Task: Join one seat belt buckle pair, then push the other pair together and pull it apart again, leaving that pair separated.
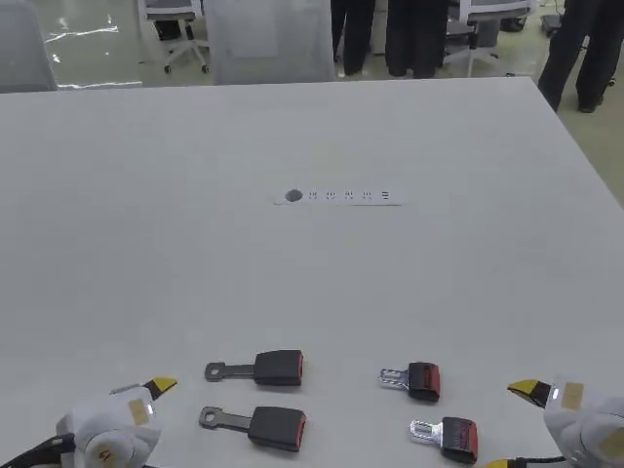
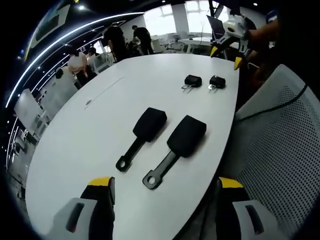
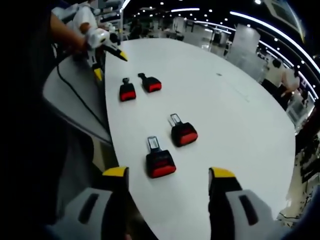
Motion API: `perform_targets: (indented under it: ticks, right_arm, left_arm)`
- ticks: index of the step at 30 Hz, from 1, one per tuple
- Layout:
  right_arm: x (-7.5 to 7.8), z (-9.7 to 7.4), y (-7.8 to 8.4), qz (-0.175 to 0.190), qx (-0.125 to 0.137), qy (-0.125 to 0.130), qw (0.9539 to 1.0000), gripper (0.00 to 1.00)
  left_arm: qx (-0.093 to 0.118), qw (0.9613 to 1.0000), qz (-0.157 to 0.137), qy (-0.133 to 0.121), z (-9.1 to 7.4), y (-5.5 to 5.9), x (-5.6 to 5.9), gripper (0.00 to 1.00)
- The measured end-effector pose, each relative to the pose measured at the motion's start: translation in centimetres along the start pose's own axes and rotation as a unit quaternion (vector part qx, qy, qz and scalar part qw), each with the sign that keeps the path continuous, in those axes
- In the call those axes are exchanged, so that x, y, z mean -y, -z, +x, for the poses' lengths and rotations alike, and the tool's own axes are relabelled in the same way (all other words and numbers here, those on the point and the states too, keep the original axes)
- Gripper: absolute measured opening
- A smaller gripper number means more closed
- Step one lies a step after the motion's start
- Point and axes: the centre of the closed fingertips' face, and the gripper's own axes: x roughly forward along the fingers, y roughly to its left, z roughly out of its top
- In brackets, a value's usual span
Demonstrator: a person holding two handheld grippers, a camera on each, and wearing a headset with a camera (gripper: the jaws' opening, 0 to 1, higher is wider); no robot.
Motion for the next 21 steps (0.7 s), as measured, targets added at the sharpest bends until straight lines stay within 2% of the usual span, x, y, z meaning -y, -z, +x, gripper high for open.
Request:
perform_targets:
  ticks: [5, 12, 15, 17, 18, 21]
  right_arm:
    - [-0.1, 0.4, 0.5, -0.004, -0.010, -0.020, 0.9997, 0.58]
    - [-0.2, 1.3, 1.1, -0.015, -0.018, -0.029, 0.9993, 0.58]
    - [-0.3, 1.8, 1.1, -0.017, -0.021, -0.035, 0.9990, 0.55]
    - [-0.4, 2.2, 1.3, -0.018, -0.026, -0.039, 0.9987, 0.54]
    - [-0.4, 2.5, 1.4, -0.017, -0.029, -0.042, 0.9986, 0.53]
    - [-0.5, 3.0, 1.4, -0.020, -0.033, -0.049, 0.9981, 0.51]
  left_arm:
    - [-0.002, 0.9986, 0.040, 0.035, 1.7, -1.4, 0.8, 0.75]
    - [-0.008, 0.9950, 0.072, 0.068, 3.6, -2.7, 1.3, 0.68]
    - [-0.011, 0.9919, 0.081, 0.097, 4.4, -3.3, 2.1, 0.62]
    - [-0.008, 0.9894, 0.096, 0.109, 4.8, -3.5, 2.5, 0.58]
    - [-0.017, 0.9879, 0.102, 0.116, 5.1, -3.4, 2.6, 0.58]
    - [-0.021, 0.9853, 0.114, 0.125, 5.7, -3.6, 2.8, 0.57]
